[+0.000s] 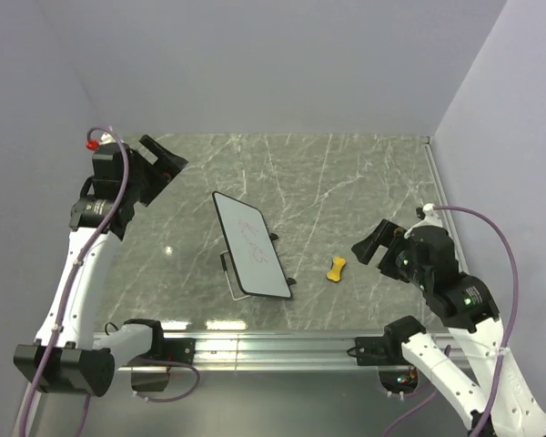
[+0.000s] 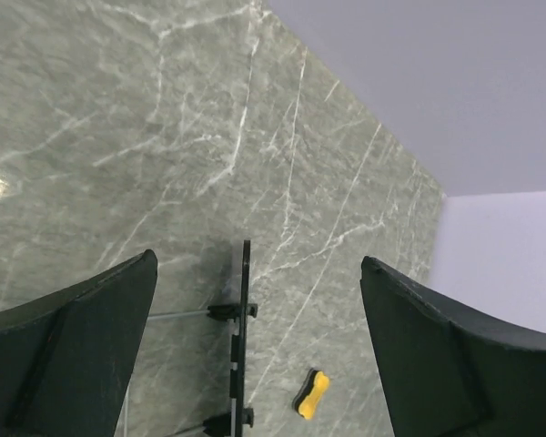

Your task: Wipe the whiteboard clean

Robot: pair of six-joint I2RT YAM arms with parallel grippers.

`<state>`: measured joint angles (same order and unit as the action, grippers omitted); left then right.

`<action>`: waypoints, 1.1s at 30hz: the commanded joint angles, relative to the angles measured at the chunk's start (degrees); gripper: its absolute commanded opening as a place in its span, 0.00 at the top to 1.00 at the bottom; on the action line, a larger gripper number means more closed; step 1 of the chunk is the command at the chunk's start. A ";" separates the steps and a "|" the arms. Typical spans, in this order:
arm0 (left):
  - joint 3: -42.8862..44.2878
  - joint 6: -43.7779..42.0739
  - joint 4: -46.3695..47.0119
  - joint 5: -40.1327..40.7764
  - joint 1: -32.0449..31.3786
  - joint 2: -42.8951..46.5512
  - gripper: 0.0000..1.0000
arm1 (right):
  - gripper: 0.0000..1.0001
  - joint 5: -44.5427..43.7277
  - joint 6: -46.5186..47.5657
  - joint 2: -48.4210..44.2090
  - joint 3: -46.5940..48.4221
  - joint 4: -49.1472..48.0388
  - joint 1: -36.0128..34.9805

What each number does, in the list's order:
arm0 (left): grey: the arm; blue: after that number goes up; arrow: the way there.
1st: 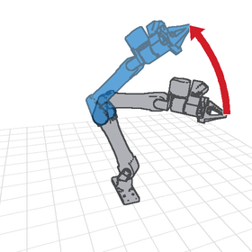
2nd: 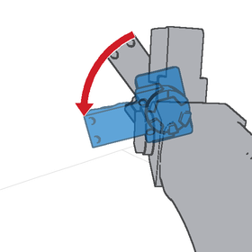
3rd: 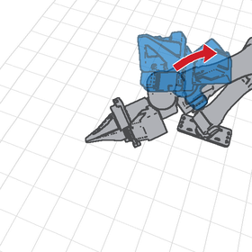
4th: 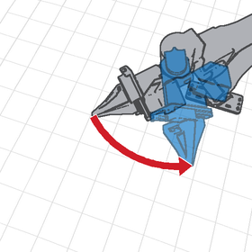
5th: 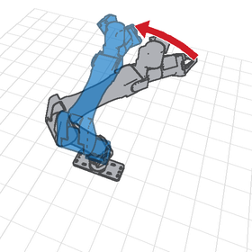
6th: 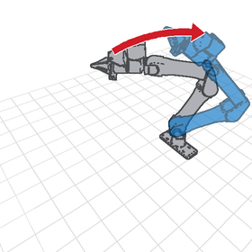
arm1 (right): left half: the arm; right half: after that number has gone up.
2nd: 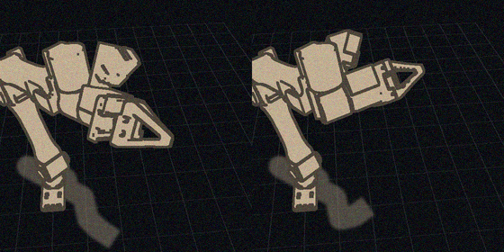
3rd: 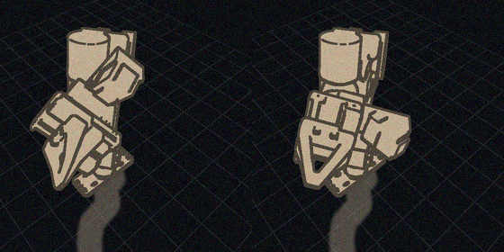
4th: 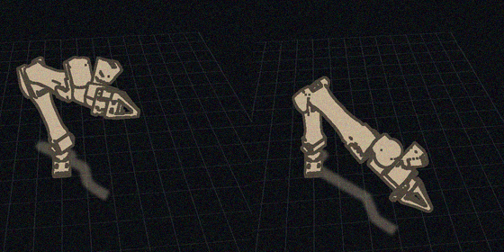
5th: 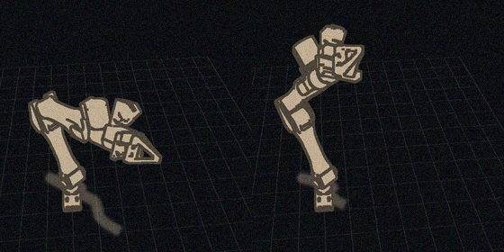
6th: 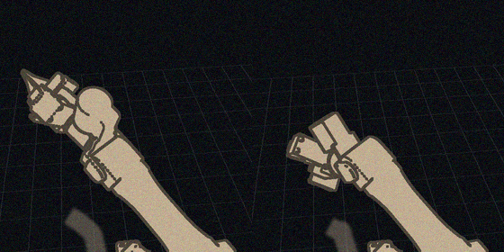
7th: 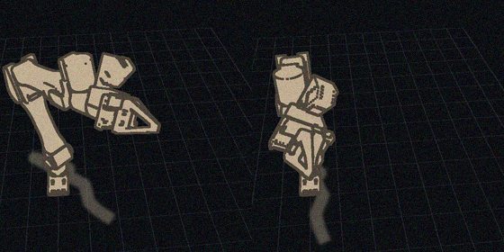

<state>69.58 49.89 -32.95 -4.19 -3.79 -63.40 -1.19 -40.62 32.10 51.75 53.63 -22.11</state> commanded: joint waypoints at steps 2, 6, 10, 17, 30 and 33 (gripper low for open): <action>2.68 -3.21 -7.22 4.90 -1.04 3.10 0.01 | 0.00 -2.85 -0.16 3.93 1.87 0.88 -0.13; -5.84 -4.35 -1.52 0.35 -1.04 12.55 0.01 | 0.01 2.14 0.63 10.07 1.61 -1.42 -0.13; -16.31 -2.87 4.22 -3.90 -1.04 20.85 0.01 | 0.02 3.83 0.28 19.38 0.81 -3.44 0.05; -10.18 -7.96 -5.98 -2.05 -1.04 11.64 0.07 | 0.14 2.07 0.10 36.17 0.90 -6.85 -0.13; -5.24 -12.01 -11.96 -2.84 -2.36 10.75 0.14 | 0.40 -0.13 -2.71 56.75 0.73 -13.28 -0.30; -5.07 -12.01 -13.19 -2.50 -2.71 10.58 0.14 | 0.41 0.31 -2.97 59.04 0.29 -14.60 -0.57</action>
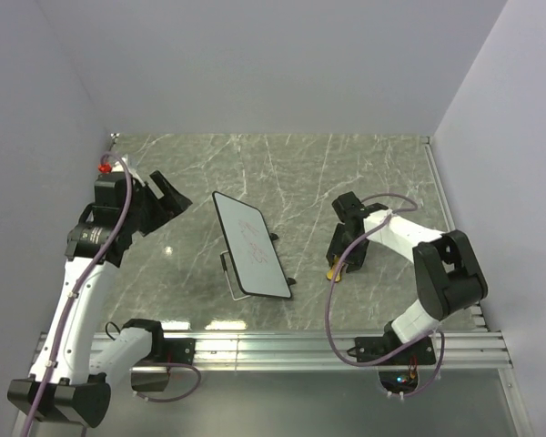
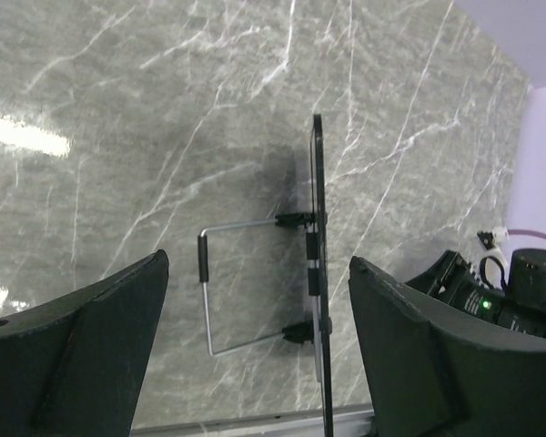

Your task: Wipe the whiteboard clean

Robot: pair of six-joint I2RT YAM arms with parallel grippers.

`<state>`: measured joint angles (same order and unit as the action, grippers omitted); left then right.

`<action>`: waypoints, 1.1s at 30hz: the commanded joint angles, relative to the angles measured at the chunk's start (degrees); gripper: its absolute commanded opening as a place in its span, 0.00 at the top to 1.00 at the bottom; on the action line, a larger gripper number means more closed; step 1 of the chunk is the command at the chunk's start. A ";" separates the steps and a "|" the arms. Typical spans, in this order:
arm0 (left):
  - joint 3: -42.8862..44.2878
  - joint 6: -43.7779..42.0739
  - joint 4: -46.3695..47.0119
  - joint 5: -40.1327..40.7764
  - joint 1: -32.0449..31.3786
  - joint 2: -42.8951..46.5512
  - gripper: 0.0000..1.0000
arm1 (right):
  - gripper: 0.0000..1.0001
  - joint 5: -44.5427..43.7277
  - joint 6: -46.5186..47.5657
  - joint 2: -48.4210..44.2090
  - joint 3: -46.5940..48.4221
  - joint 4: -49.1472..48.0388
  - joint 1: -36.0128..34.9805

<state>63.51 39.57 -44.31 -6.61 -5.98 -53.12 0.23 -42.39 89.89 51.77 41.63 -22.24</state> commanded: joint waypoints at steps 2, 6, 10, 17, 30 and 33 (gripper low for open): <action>1.53 -1.52 -2.44 -0.42 -0.61 0.04 0.14 | 0.44 -1.37 -0.68 2.57 0.00 -3.39 -0.79; 0.57 -1.34 -2.01 -0.51 -0.88 0.56 0.16 | 0.53 -2.25 0.29 4.77 -1.14 -4.71 -0.88; 1.53 -2.48 -3.14 -1.82 -1.05 -0.31 0.21 | 0.73 -2.78 0.91 4.60 -3.07 -5.24 -0.88; 5.75 1.99 -7.72 2.74 -10.18 -6.98 0.12 | 0.97 -2.51 2.92 0.29 -5.54 -5.15 -0.88; -2.15 15.27 1.15 7.74 -27.68 -19.38 0.20 | 1.00 -1.11 4.16 -8.85 -1.58 0.56 -0.96; -2.68 13.87 3.61 8.28 -27.68 -21.49 0.45 | 1.00 -1.55 4.16 -11.48 -1.67 1.96 -0.96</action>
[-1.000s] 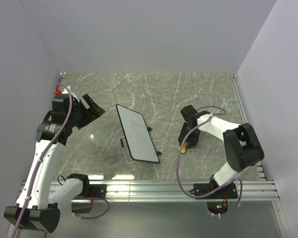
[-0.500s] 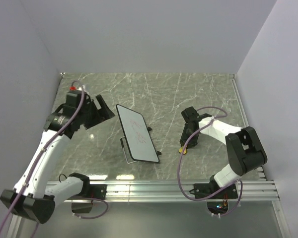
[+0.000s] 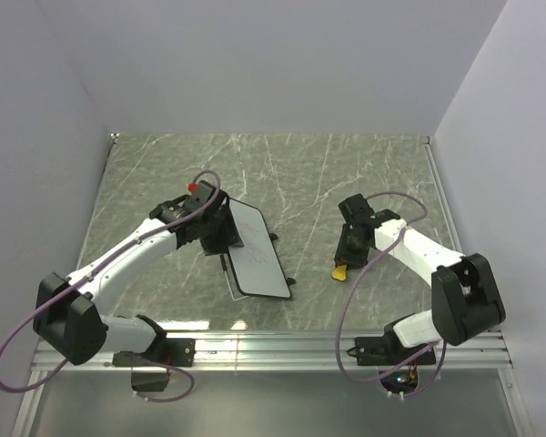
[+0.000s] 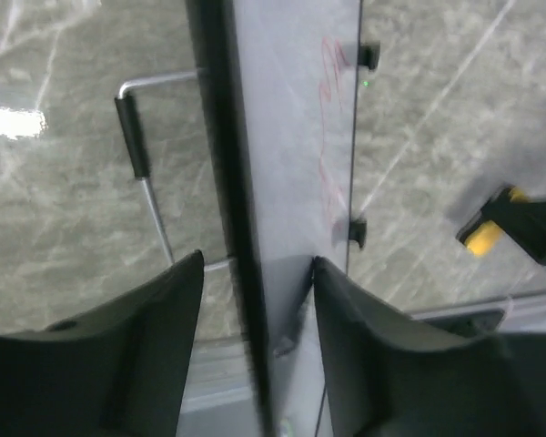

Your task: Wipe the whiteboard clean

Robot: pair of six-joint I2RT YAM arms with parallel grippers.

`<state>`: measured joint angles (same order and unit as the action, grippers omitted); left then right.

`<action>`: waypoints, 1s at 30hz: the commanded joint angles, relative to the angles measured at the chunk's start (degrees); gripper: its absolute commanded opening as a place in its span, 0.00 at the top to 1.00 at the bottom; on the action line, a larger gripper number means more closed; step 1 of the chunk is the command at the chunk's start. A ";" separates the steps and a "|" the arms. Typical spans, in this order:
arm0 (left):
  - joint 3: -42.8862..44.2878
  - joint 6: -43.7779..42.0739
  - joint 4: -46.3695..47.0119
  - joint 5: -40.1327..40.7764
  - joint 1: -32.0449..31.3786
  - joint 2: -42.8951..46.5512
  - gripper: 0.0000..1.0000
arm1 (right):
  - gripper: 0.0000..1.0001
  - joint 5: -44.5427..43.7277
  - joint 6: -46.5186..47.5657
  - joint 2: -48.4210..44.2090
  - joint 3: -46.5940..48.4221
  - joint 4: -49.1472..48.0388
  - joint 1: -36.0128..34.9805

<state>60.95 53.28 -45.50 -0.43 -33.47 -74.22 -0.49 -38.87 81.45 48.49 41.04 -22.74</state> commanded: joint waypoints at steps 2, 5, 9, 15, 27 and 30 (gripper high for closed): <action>-0.04 -1.94 5.76 2.27 -0.19 -2.51 0.65 | 1.00 -1.26 0.64 -4.98 1.26 3.43 -0.46; 0.40 -6.68 9.27 1.57 -0.10 -5.67 0.92 | 1.00 -2.23 0.82 -7.09 0.38 4.49 -0.37; 1.19 -12.57 13.93 -0.71 -0.19 -8.84 1.00 | 1.00 -3.02 0.90 -8.85 -1.11 5.37 -0.20; 3.65 -21.45 17.10 -7.48 -0.10 -15.15 1.00 | 1.00 -3.38 0.90 -9.99 -1.64 6.25 -0.02; 8.91 -33.05 19.68 -18.92 -1.95 -27.10 1.00 | 1.00 0.29 2.13 -12.97 -1.73 4.68 0.59; 12.43 -33.50 15.90 -15.41 -1.95 -29.92 1.00 | 1.00 7.33 3.45 -17.18 -1.03 -1.37 0.51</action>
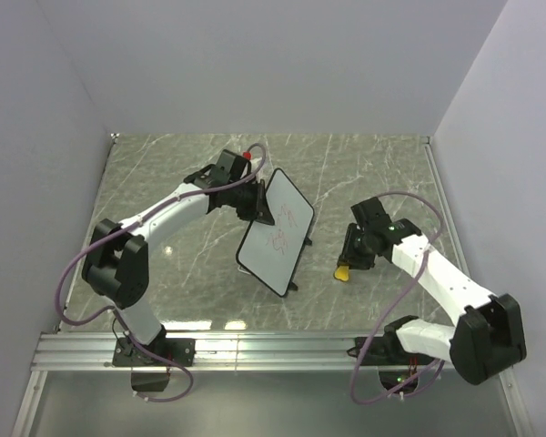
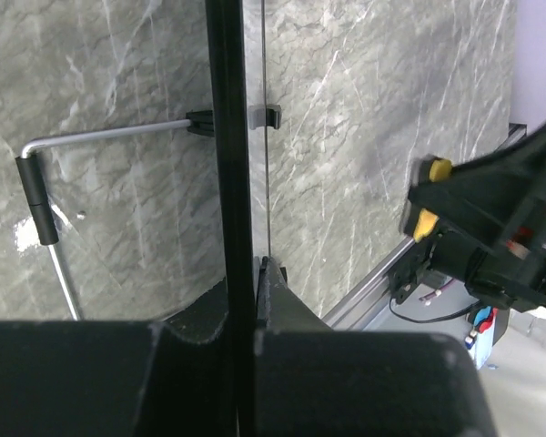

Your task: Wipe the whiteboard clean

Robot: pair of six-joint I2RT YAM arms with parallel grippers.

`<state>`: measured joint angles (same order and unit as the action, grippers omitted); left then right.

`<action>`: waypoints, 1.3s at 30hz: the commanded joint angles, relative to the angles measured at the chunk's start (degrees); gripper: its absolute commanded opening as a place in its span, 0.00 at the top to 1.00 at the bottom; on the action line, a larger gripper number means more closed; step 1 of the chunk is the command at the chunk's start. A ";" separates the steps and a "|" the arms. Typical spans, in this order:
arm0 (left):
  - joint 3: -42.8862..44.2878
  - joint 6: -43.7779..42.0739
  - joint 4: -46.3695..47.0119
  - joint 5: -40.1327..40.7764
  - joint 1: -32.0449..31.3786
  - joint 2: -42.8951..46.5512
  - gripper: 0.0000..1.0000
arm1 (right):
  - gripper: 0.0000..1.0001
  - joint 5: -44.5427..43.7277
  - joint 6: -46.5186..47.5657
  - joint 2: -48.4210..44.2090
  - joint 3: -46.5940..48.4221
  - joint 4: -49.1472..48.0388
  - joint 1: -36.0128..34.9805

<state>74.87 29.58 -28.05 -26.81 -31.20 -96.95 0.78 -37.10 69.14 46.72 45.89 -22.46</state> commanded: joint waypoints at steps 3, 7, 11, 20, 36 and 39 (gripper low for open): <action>-1.22 -9.55 -2.79 11.69 -4.22 -8.26 1.00 | 1.00 13.62 0.20 -7.18 2.41 -13.68 0.22; -1.92 -8.58 -4.37 12.92 -4.39 -8.26 1.00 | 1.00 18.56 -4.81 -2.98 5.31 -21.88 0.13; -0.78 -8.40 -6.65 14.24 -5.54 -8.78 1.00 | 1.00 21.72 -8.16 5.72 11.00 -28.56 -0.04; 0.36 -6.91 -9.38 14.24 -6.59 -9.31 1.00 | 1.00 22.78 -10.18 24.35 27.79 -33.40 -1.53; 5.37 -7.79 -14.13 16.08 -7.47 -11.25 1.00 | 1.00 18.12 -10.62 24.64 15.53 -38.76 -3.73; 5.29 -7.35 -14.48 15.82 -7.56 -11.16 1.00 | 1.00 18.03 -11.32 23.23 8.14 -42.63 -3.65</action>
<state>84.14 29.43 -36.27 -20.97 -34.26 -101.49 19.66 -48.10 92.75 60.45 6.48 -24.73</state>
